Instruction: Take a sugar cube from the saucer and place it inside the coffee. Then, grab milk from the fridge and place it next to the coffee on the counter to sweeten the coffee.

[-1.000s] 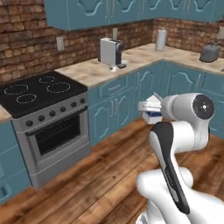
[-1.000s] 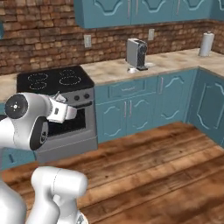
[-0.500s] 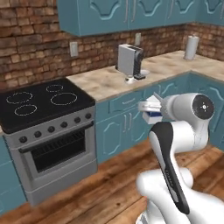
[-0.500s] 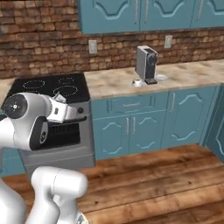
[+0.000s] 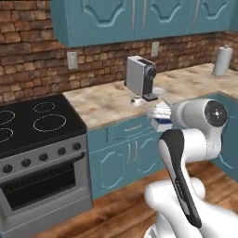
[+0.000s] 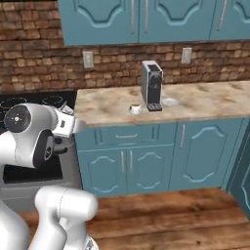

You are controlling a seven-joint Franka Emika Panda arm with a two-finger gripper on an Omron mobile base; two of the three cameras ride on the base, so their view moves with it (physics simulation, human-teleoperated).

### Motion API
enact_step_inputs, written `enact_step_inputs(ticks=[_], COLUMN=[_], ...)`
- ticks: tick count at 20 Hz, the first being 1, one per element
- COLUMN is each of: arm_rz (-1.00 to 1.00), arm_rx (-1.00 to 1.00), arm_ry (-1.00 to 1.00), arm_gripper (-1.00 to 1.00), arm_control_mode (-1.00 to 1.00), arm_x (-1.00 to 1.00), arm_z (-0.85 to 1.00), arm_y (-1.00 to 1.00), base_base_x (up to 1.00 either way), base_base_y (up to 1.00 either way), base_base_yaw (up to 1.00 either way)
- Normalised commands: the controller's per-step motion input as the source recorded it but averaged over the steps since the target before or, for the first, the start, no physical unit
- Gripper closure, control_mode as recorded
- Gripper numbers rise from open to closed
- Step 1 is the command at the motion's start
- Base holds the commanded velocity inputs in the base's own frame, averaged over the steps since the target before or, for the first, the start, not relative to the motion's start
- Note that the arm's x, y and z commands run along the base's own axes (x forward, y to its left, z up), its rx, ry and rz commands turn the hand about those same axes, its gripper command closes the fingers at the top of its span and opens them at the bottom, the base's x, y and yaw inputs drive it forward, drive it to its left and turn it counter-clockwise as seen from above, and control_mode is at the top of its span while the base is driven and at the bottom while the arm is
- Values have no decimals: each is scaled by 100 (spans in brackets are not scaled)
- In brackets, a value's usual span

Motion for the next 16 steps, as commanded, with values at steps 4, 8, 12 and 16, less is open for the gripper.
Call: enact_step_inputs(ticks=[4, 8, 12, 16], arm_rz=[0, 0, 0, 0], arm_rx=[0, 0, 0, 0], arm_ry=[0, 0, 0, 0], arm_gripper=[100, 100, 100, 100], arm_control_mode=[100, 100, 100, 100], arm_x=[0, 0, 0, 0], arm_z=[0, 0, 0, 0], arm_y=[0, 0, 0, 0], base_base_x=[100, 100, 88, 52], base_base_y=[-61, -60, -26, -10], base_base_yaw=[32, 30, 24, 19])
